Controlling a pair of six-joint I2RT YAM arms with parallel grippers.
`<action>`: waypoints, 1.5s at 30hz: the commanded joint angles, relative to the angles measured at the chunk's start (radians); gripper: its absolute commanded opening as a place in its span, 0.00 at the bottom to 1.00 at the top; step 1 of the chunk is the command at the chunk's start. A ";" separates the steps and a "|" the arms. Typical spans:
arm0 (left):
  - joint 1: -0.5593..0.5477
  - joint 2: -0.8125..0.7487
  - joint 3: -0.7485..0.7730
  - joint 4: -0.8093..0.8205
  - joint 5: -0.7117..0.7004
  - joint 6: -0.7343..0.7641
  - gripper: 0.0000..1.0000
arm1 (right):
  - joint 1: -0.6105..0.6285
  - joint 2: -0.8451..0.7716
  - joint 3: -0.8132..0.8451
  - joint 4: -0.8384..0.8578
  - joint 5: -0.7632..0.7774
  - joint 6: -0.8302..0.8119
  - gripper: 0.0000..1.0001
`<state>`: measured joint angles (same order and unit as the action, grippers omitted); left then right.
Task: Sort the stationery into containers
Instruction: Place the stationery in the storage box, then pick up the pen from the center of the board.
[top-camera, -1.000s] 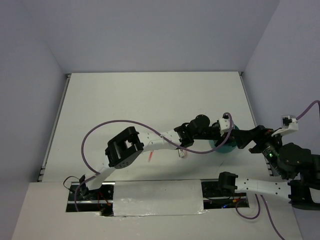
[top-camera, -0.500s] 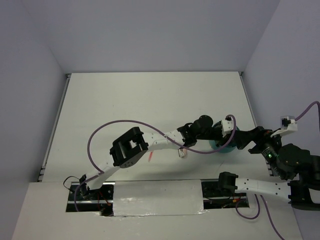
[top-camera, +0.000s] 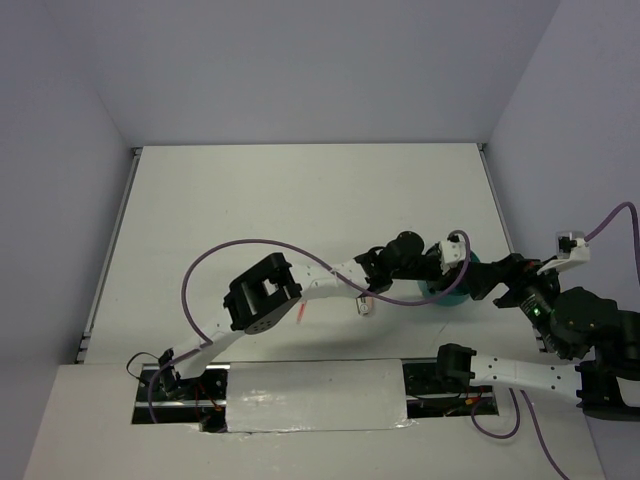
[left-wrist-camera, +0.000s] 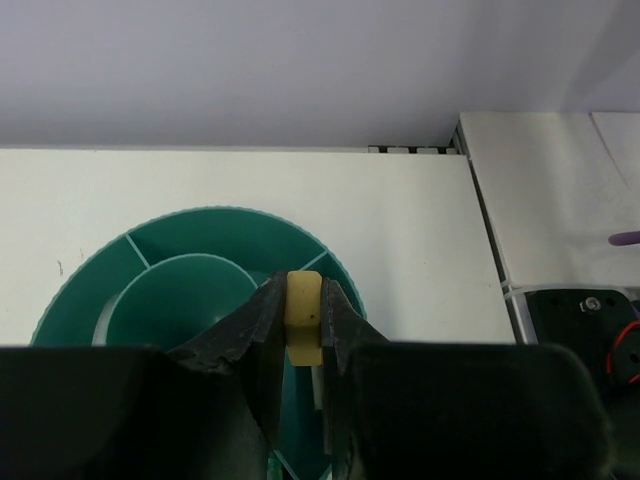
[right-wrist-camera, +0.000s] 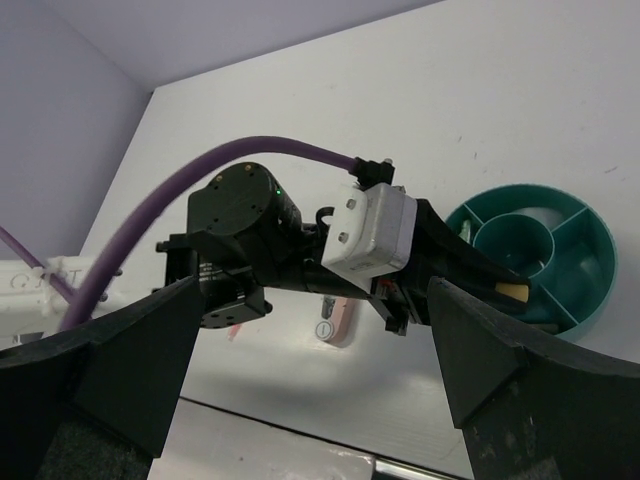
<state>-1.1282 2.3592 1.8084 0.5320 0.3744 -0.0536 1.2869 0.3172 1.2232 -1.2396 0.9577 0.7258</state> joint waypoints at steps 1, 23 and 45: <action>0.008 0.017 0.022 0.072 0.024 0.024 0.26 | 0.002 -0.003 0.001 0.052 0.007 -0.019 1.00; 0.008 -0.123 -0.121 0.141 0.066 -0.011 0.58 | 0.002 -0.004 -0.008 0.086 0.001 -0.037 1.00; 0.324 -1.034 -0.721 -0.524 -0.797 -0.331 0.99 | 0.003 0.104 -0.165 0.660 -0.188 -0.372 1.00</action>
<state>-0.8158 1.4395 1.0904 0.2855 -0.1871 -0.2836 1.2869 0.2619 1.0161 -0.6491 0.7525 0.3939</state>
